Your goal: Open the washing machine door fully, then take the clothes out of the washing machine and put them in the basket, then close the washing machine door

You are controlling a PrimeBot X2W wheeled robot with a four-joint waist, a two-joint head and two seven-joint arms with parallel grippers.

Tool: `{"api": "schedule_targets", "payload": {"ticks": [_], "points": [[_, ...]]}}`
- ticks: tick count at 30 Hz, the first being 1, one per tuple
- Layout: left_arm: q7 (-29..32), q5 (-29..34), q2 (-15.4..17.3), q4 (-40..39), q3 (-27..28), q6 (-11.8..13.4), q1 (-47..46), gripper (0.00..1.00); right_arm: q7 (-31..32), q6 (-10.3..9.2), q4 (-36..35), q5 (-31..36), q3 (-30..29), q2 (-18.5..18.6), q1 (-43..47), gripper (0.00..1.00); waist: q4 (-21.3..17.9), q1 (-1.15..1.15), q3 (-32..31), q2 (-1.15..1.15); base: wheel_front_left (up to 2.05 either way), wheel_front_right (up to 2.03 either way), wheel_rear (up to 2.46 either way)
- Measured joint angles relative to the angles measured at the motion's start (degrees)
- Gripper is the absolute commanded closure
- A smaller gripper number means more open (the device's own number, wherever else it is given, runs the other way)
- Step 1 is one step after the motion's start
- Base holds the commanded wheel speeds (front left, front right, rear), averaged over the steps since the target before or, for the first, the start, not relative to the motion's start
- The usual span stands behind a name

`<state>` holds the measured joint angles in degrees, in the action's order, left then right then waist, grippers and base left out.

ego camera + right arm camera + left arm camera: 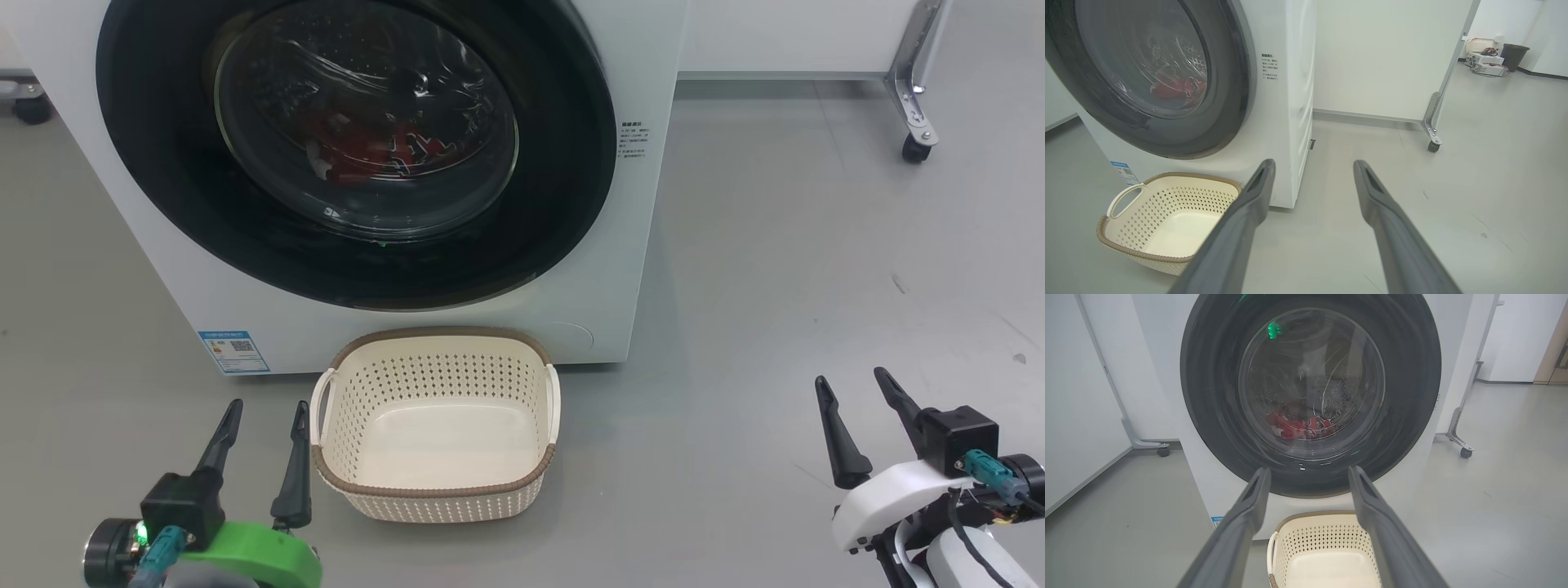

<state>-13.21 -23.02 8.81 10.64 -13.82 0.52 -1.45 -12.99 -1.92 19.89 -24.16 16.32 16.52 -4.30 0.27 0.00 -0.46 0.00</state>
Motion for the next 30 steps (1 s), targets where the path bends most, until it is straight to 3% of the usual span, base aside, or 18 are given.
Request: {"api": "schedule_targets", "payload": {"ticks": [7,30], "points": [[-1.1,4.6,-0.5,0.2,-0.8,0.8,0.1,0.00,-1.2,-0.85,0.7,4.1,1.1,0.4,0.0,0.00,-0.1,0.00,0.0,0.00,0.00,0.00,0.00],[-1.1,4.4,-2.0,2.8,1.3,1.3,0.3,0.00,-1.2,-1.27,0.3,3.6,-0.8,-0.8,-0.5,0.00,-0.1,0.00,0.0,0.00,0.00,0.00,0.00]]}}
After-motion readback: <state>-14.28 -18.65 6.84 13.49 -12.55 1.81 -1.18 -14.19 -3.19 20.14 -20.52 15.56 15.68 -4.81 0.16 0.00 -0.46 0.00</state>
